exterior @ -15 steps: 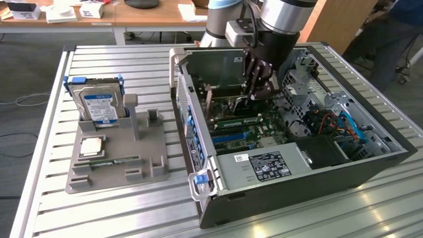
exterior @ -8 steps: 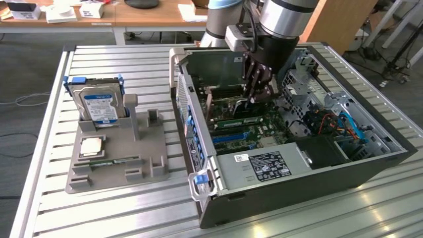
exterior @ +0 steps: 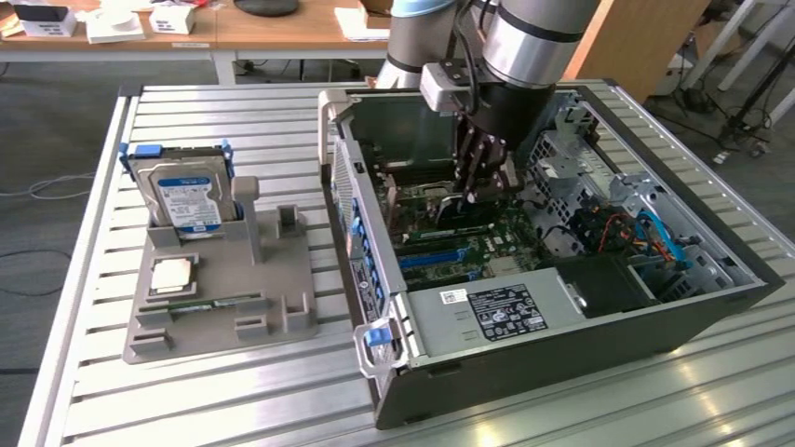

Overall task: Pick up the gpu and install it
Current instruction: 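Insert the gpu into the slot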

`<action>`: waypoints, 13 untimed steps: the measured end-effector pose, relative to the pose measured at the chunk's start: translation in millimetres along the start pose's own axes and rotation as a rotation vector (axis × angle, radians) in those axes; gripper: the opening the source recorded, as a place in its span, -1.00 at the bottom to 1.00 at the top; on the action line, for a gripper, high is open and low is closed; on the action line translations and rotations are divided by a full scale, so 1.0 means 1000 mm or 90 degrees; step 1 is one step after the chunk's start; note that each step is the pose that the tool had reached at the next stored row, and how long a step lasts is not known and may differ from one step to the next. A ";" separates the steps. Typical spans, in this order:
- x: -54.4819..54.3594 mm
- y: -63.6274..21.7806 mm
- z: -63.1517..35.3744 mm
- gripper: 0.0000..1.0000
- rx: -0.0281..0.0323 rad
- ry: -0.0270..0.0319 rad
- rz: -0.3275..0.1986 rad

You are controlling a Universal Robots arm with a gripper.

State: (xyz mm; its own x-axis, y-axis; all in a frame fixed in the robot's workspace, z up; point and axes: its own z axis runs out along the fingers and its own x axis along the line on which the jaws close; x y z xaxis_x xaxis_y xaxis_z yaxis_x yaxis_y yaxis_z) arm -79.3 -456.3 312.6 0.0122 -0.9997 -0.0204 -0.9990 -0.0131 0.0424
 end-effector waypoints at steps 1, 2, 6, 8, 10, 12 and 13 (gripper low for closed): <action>0.000 0.0000 0.0018 -0.46 0.0000 0.0000 0.000; 0.000 -0.0001 0.0037 -0.46 0.0001 -0.0001 0.000; 0.001 -0.0001 0.0094 -0.46 0.0000 -0.0001 0.000; 0.001 -0.0002 0.0122 -0.46 0.0001 -0.0001 0.000; 0.001 -0.0003 0.0143 -0.46 0.0000 0.0000 0.000; 0.001 -0.0003 0.0147 -0.46 0.0000 0.0001 0.000; 0.001 -0.0003 0.0148 -0.46 0.0000 0.0001 0.000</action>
State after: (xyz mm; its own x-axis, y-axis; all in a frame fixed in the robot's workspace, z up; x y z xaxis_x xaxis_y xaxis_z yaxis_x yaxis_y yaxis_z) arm -79.5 -457.2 297.9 0.0122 -0.9997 -0.0203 -0.9990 -0.0131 0.0425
